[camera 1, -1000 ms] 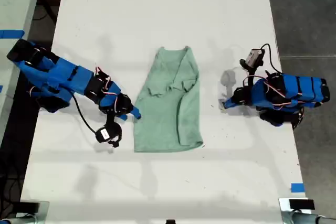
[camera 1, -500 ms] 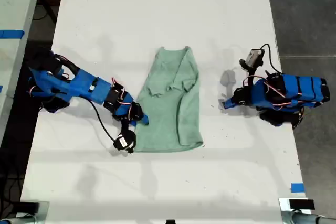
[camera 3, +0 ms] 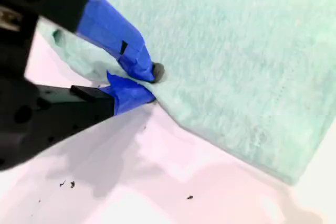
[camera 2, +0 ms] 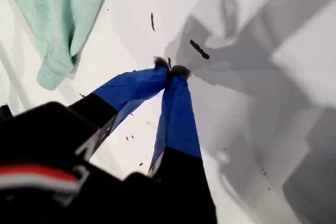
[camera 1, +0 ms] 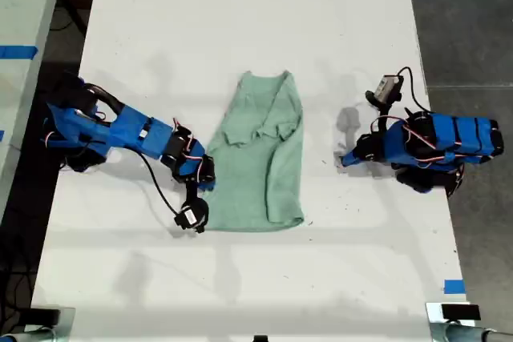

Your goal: Fold t shirt

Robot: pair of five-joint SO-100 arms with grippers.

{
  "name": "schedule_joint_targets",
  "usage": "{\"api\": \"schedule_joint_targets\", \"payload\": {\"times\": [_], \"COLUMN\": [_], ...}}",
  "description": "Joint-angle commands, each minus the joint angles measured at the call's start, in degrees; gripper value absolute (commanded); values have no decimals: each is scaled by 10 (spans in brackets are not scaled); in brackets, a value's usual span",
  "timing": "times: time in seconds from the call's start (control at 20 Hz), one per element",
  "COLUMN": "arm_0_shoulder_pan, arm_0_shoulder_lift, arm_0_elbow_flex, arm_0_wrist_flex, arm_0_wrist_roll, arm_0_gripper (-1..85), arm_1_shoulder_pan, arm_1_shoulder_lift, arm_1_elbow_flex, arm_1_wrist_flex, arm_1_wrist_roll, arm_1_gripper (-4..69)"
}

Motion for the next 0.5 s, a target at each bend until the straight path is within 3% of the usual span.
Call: {"api": "schedule_joint_targets", "payload": {"times": [0.0, 0.1, 0.25, 0.45], "arm_0_shoulder_pan": [-11, -12, -24, -47], "arm_0_shoulder_lift": [0, -4, -74, -95], "arm_0_elbow_flex": [-26, -88, -298, -425], "arm_0_wrist_flex": [74, 154, 325, 345], "arm_0_wrist_roll": [-19, -27, -4, 64], "arm_0_gripper": [0, 0, 0, 0], "arm_1_shoulder_pan": [-10, -10, -10, -10], "arm_1_shoulder_lift": [3, 3, 3, 3], "arm_1_elbow_flex": [24, 24, 24, 24], "arm_1_wrist_flex": [-17, -17, -17, -17], "arm_1_wrist_roll": [4, 4, 4, 4], "arm_1_gripper": [16, 16, 16, 16]}}
